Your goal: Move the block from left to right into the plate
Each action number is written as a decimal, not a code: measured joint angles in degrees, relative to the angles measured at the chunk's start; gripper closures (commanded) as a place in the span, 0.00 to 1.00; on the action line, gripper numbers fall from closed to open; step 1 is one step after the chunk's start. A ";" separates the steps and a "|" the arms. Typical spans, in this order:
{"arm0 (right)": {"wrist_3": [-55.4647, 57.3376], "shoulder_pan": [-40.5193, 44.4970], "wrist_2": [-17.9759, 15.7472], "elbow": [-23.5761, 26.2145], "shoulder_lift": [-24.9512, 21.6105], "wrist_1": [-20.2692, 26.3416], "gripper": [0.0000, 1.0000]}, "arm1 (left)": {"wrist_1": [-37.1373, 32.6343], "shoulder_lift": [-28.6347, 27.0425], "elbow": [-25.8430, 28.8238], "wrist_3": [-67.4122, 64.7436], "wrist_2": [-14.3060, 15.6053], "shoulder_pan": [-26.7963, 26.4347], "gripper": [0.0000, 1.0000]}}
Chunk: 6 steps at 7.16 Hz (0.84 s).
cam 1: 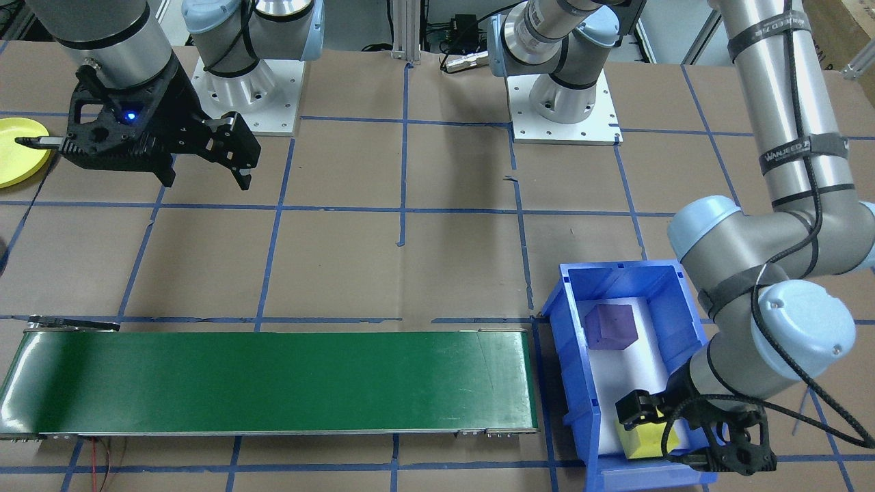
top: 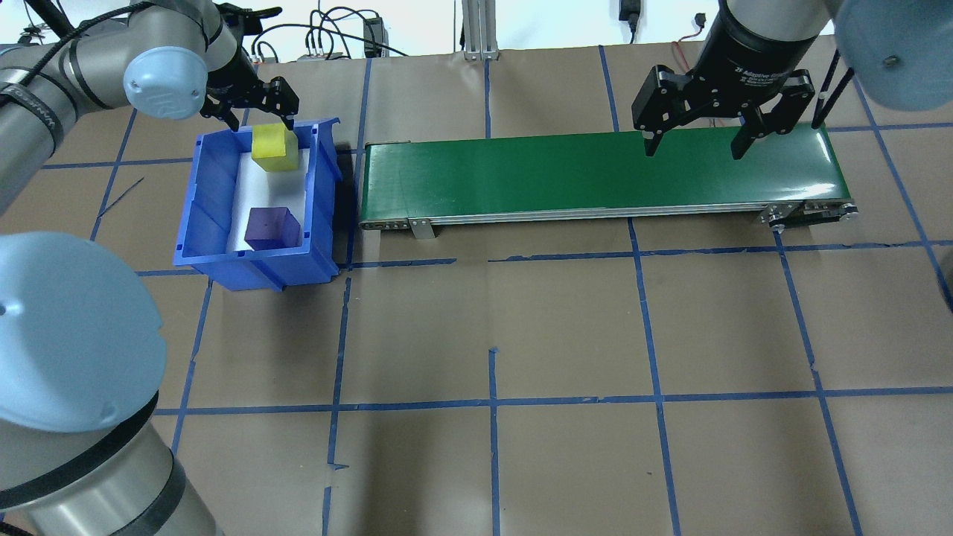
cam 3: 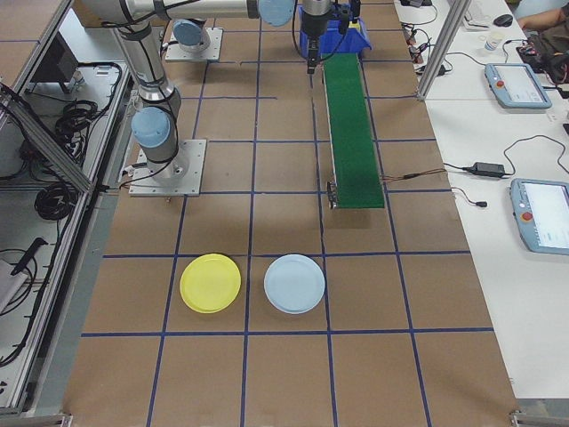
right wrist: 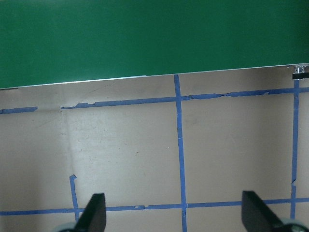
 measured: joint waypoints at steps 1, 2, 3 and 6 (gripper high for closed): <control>0.00 -0.02 0.12 0.18 -0.03 0.00 0.00 | 1.72 -2.06 0.67 -0.03 -0.23 0.00 0.00; 0.00 -0.04 0.18 0.36 -0.08 -0.02 0.00 | 3.07 -3.58 0.93 -0.04 -0.43 0.01 0.00; 0.00 -0.04 0.20 0.44 -0.11 -0.04 0.00 | 4.26 -4.58 0.70 -0.03 -0.56 0.00 0.00; 0.00 -0.03 0.31 0.48 -0.09 -0.08 0.00 | 6.59 -6.31 -0.27 0.10 -0.67 0.00 0.66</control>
